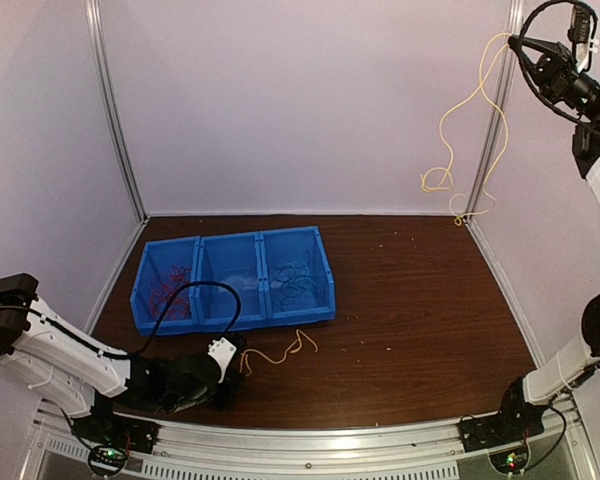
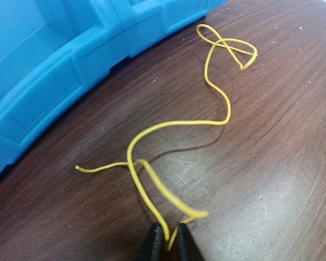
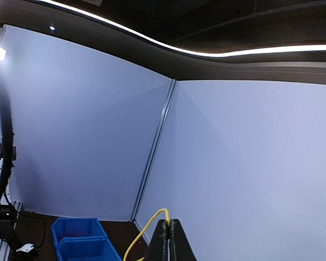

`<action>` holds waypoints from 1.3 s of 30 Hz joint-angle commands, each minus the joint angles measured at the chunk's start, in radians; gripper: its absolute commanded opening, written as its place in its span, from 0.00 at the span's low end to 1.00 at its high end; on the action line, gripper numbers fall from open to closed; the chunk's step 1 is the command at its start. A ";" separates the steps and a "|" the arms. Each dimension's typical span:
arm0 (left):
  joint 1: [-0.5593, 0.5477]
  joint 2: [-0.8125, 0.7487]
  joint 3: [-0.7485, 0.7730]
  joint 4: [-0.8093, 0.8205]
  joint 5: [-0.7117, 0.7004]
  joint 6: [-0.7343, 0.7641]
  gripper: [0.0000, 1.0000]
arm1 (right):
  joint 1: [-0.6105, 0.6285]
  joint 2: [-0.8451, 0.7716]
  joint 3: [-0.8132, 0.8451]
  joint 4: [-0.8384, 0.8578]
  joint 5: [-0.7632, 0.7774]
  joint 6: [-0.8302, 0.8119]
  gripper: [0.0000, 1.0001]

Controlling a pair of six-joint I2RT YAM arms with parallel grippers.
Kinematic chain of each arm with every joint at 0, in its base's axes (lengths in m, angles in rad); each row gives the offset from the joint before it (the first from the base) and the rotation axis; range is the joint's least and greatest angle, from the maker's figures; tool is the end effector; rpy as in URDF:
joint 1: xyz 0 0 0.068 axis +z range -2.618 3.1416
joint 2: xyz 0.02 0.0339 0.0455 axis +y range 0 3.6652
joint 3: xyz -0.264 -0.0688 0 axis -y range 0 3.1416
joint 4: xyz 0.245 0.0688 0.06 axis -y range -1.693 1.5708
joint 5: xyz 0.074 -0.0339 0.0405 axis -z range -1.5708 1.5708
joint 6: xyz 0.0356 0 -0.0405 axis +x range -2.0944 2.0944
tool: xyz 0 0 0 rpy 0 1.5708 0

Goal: Untangle the cables

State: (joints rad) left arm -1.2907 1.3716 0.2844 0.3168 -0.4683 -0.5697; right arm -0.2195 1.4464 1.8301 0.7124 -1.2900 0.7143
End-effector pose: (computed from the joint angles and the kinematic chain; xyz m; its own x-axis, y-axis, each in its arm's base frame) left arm 0.0737 -0.1980 0.1096 -0.5764 0.2626 -0.7738 0.5429 0.8309 -0.1224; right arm 0.2322 -0.0168 0.5974 0.4146 0.0935 -0.9052 -0.8469 0.4035 -0.3463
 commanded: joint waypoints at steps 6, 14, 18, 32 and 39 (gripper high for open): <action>-0.063 -0.038 0.101 -0.053 -0.098 0.053 0.39 | 0.016 -0.039 -0.170 -0.060 -0.012 -0.096 0.00; -0.065 -0.214 0.144 -0.060 -0.116 0.166 0.56 | 0.126 -0.115 -0.338 -0.411 -0.015 -0.419 0.00; -0.065 -0.281 0.216 -0.032 -0.106 0.281 0.56 | 0.216 -0.157 -0.420 -0.589 -0.008 -0.588 0.00; -0.049 -0.071 0.576 0.170 0.069 0.527 0.57 | 0.548 -0.195 -0.461 -1.109 0.154 -1.031 0.00; 0.073 0.044 0.729 0.190 0.332 0.398 0.54 | 0.604 -0.194 -0.481 -1.225 0.167 -1.132 0.00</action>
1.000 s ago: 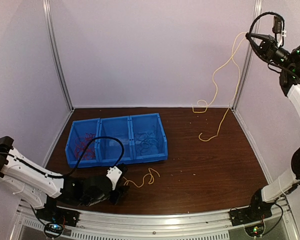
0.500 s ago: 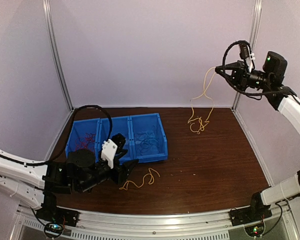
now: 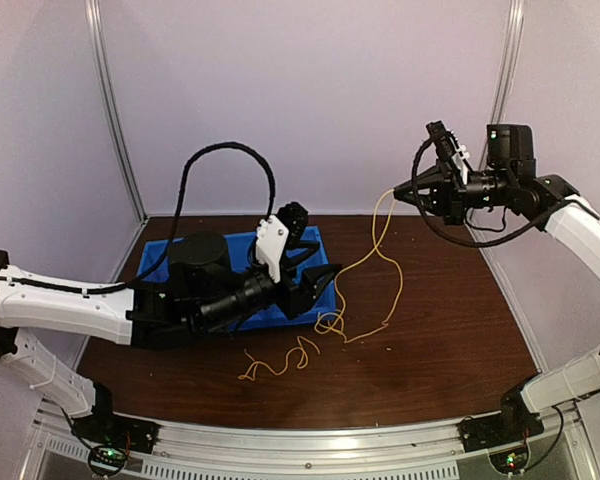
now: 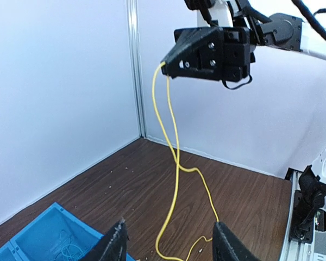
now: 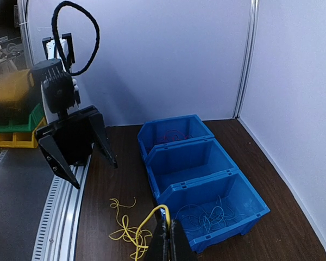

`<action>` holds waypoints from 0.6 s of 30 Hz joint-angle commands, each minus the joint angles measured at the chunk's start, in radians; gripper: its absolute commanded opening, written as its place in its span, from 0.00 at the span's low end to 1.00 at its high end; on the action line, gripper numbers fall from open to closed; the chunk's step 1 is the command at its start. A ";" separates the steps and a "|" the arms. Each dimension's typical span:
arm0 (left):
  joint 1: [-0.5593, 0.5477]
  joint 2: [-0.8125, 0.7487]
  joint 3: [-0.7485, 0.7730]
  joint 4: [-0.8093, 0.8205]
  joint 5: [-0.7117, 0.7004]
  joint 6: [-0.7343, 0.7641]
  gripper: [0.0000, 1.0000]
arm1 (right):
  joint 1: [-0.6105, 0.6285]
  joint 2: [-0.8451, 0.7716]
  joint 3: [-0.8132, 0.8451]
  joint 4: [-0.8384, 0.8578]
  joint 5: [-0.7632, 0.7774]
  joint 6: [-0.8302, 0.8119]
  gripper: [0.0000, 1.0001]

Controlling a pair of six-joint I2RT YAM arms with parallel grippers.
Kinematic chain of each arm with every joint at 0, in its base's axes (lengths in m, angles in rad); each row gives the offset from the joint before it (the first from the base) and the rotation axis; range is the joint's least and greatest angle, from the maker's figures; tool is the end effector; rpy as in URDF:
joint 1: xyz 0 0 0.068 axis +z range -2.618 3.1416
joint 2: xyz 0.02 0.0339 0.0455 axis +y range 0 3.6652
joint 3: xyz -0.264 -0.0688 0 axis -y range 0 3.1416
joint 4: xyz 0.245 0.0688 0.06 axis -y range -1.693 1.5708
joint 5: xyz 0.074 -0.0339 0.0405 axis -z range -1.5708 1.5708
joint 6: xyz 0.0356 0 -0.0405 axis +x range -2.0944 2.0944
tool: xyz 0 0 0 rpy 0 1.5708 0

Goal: Untangle the cables

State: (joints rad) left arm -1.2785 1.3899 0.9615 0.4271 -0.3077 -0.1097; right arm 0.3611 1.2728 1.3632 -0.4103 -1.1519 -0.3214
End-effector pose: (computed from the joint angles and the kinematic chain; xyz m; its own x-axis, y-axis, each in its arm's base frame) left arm 0.1049 -0.3112 0.3259 -0.0907 -0.0606 -0.9940 0.8203 0.5614 -0.1091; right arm 0.2365 0.1241 0.4199 0.0225 -0.1288 -0.9914 -0.9990 0.0352 -0.0273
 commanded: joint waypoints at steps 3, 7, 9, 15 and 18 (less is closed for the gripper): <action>0.115 0.061 0.088 0.094 0.266 -0.115 0.54 | 0.046 -0.020 -0.026 -0.144 0.032 -0.130 0.00; 0.147 0.134 0.170 0.081 0.419 -0.139 0.53 | 0.065 -0.035 -0.056 -0.138 0.048 -0.142 0.00; 0.146 0.179 0.218 0.060 0.448 -0.141 0.53 | 0.071 -0.035 -0.064 -0.142 0.049 -0.148 0.00; 0.146 0.279 0.308 0.042 0.484 -0.156 0.41 | 0.081 -0.036 -0.061 -0.148 0.048 -0.152 0.00; 0.148 0.301 0.321 0.047 0.483 -0.166 0.34 | 0.082 -0.041 -0.062 -0.154 0.050 -0.157 0.00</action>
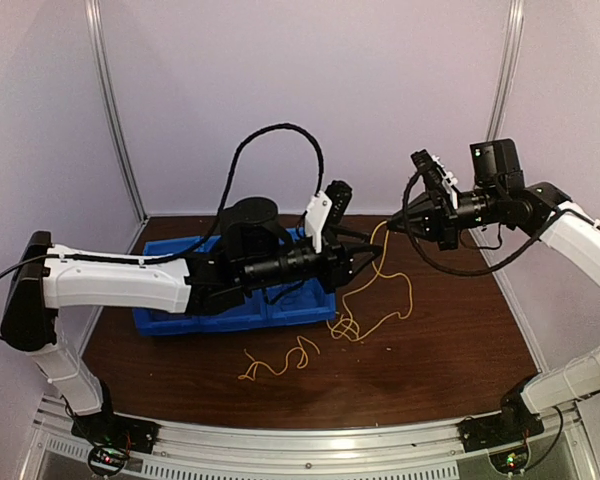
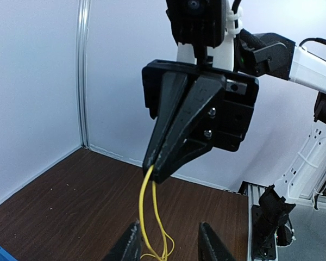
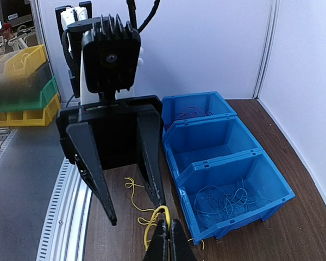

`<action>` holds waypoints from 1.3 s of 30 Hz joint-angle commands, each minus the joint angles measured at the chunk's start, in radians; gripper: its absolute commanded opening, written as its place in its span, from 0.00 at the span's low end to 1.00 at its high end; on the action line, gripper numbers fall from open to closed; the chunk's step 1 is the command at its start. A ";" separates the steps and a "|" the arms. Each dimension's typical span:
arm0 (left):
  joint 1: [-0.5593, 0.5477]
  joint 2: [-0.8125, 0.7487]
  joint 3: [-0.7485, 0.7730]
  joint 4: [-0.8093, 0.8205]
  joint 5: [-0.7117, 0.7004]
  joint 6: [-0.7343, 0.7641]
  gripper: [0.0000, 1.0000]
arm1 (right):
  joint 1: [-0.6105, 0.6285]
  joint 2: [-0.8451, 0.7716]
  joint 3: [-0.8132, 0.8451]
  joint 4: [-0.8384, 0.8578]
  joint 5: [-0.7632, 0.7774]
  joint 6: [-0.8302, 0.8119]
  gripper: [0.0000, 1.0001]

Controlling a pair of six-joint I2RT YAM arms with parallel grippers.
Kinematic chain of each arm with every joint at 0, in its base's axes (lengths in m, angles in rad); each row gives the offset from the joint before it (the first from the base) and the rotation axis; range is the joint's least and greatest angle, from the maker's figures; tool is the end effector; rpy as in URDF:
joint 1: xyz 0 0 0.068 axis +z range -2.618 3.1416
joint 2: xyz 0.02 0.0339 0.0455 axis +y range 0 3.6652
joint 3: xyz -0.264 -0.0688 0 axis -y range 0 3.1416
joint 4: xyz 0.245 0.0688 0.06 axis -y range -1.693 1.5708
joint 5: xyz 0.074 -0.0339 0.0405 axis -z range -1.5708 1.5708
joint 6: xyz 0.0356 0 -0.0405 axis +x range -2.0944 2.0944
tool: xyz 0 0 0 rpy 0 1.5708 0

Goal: Untangle the cables

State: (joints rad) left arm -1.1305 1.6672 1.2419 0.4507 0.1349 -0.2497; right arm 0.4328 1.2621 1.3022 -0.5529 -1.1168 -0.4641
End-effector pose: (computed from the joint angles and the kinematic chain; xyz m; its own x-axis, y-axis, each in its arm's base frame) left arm 0.1673 -0.3662 0.3326 -0.2252 -0.0966 -0.9695 0.9268 0.2857 -0.2437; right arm 0.2229 0.1382 0.3908 0.0023 -0.2152 -0.9766 -0.9995 -0.0298 0.0042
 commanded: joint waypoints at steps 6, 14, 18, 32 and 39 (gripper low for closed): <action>0.007 0.046 0.044 0.038 0.060 -0.034 0.27 | 0.012 -0.037 -0.007 -0.013 0.011 -0.018 0.00; 0.012 0.043 0.038 0.071 0.064 -0.038 0.00 | 0.010 -0.039 -0.002 -0.012 0.010 -0.004 0.03; 0.020 0.032 0.065 0.052 0.058 -0.016 0.00 | -0.024 -0.066 0.015 -0.041 0.005 0.000 0.22; 0.114 0.027 0.385 -0.199 0.063 0.124 0.00 | -0.483 -0.237 -0.347 0.303 -0.274 0.236 0.58; 0.132 -0.003 0.599 -0.365 -0.048 0.232 0.00 | -0.497 -0.281 -0.546 0.395 -0.088 0.167 0.59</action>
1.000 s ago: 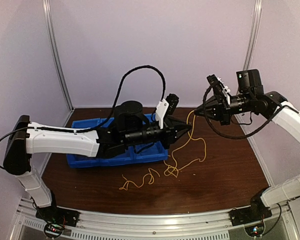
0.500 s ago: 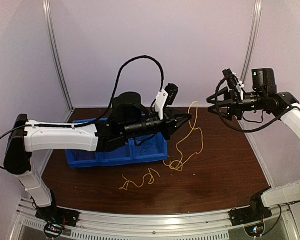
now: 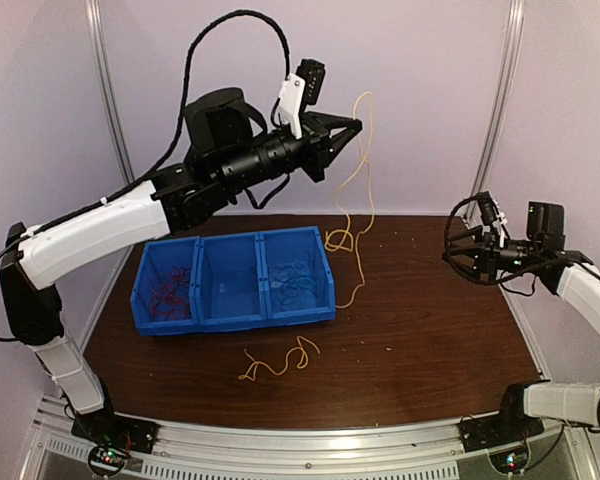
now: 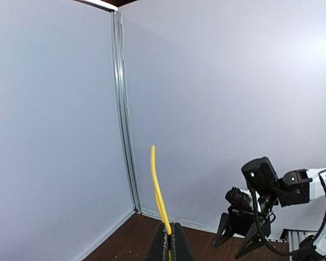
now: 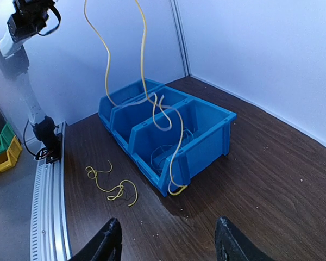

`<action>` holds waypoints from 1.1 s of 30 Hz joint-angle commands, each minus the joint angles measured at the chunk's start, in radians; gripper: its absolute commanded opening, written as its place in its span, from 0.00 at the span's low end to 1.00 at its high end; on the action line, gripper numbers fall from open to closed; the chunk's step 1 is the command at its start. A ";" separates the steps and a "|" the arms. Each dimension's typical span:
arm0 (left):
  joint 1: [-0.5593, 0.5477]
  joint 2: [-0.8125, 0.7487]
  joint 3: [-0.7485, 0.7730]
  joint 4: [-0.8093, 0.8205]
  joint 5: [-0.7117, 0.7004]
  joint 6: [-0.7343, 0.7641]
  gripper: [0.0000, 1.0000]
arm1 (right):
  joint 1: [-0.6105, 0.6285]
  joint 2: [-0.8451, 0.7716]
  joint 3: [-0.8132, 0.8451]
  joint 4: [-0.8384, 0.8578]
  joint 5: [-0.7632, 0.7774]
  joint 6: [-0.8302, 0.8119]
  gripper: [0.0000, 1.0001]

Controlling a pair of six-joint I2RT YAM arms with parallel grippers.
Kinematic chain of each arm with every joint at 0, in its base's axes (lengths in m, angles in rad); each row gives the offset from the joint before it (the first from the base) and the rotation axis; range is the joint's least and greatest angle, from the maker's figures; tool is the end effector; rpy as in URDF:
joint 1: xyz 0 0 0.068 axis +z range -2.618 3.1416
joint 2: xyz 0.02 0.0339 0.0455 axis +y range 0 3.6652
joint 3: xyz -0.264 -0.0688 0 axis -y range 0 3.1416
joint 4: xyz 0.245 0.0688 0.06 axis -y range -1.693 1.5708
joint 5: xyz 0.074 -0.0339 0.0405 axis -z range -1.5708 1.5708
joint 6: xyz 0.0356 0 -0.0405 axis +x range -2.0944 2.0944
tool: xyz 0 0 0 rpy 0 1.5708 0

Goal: Untangle the cables

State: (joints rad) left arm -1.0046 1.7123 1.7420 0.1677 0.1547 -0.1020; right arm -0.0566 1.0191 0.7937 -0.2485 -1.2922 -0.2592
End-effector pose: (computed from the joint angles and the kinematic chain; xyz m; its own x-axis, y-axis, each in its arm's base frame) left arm 0.2139 -0.3468 0.4635 0.0115 -0.2056 -0.9786 0.9209 0.3836 -0.0698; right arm 0.2100 0.0224 0.3038 -0.2255 -0.0578 -0.9725 -0.9273 0.3188 0.1960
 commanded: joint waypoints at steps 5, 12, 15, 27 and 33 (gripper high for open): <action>0.011 -0.064 0.234 -0.151 -0.156 0.175 0.00 | -0.009 -0.036 -0.071 0.083 0.112 -0.071 0.59; 0.024 -0.090 0.312 -0.226 -0.415 0.269 0.00 | -0.010 -0.043 -0.084 0.083 0.124 -0.081 0.60; 0.044 -0.113 0.310 -0.270 -0.509 0.264 0.00 | -0.011 -0.045 -0.090 0.084 0.132 -0.086 0.60; 0.100 -0.247 0.257 -0.231 -0.650 0.325 0.00 | -0.017 -0.038 -0.103 0.084 0.157 -0.104 0.61; 0.119 -0.219 0.365 -0.235 -0.663 0.378 0.00 | -0.024 -0.053 -0.106 0.084 0.163 -0.107 0.62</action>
State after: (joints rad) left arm -0.8993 1.4868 2.0315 -0.1074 -0.4744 0.2188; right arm -0.0685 0.9874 0.6998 -0.1848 -1.1439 -0.3584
